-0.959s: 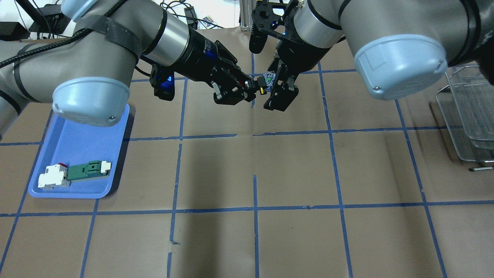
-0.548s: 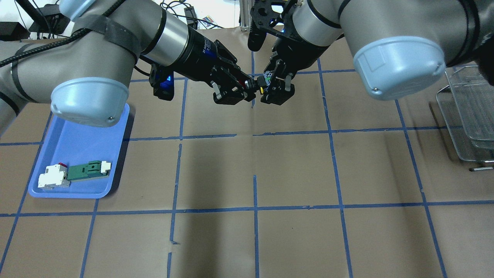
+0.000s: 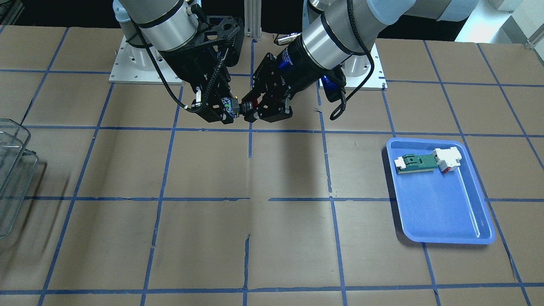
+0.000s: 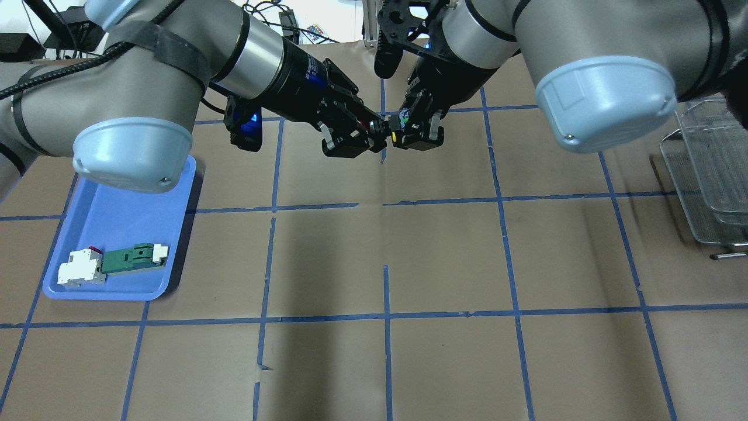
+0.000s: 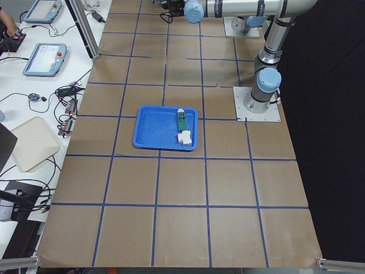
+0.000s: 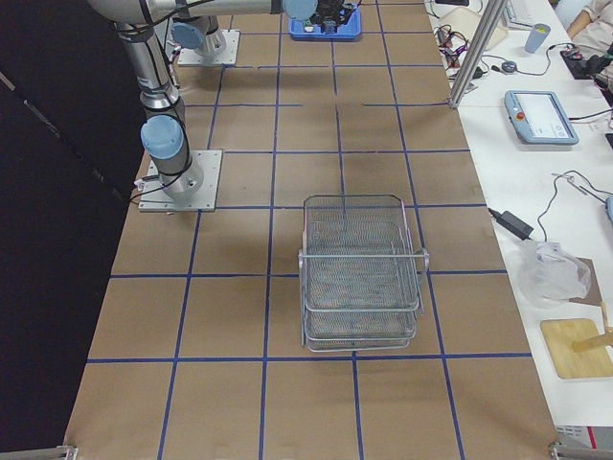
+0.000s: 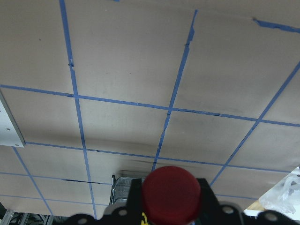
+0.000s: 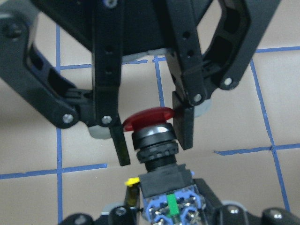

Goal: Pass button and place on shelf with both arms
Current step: 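Close the right gripper on the red button's cap while left holds it, then open the left gripper and withdraw it while right pulls the button away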

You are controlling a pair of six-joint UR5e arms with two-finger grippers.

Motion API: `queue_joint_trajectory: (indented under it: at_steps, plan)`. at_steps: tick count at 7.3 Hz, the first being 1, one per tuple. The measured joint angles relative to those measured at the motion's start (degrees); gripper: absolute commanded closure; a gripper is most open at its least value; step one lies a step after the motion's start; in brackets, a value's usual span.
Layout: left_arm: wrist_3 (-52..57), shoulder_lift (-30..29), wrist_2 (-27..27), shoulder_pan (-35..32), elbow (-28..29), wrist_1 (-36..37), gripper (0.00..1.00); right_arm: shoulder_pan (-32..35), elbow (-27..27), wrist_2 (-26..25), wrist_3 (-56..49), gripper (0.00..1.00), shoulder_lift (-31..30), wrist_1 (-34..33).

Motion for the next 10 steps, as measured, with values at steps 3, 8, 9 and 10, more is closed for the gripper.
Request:
queue_joint_trajectory:
  at_steps: [3, 8, 9, 10]
  plan:
    - [-1.8, 0.1, 0.0, 0.0, 0.3, 0.1, 0.00, 0.0, 0.0, 0.0, -0.8, 0.62, 0.1, -0.1]
    - [1.5, 0.9, 1.6, 2.3, 0.5, 0.9, 0.00, -0.5, 0.1, -0.8, -2.0, 0.68, -0.3, 0.5]
    - [8.1, 1.0, 4.0, 4.9, 0.6, 0.4, 0.00, -1.5, 0.2, -2.3, -4.6, 0.70, -0.8, 0.8]
    - [16.1, 1.0, 6.5, 7.8, 0.6, -0.7, 0.00, -3.3, 0.4, -3.7, -7.8, 0.73, -1.2, 1.2]
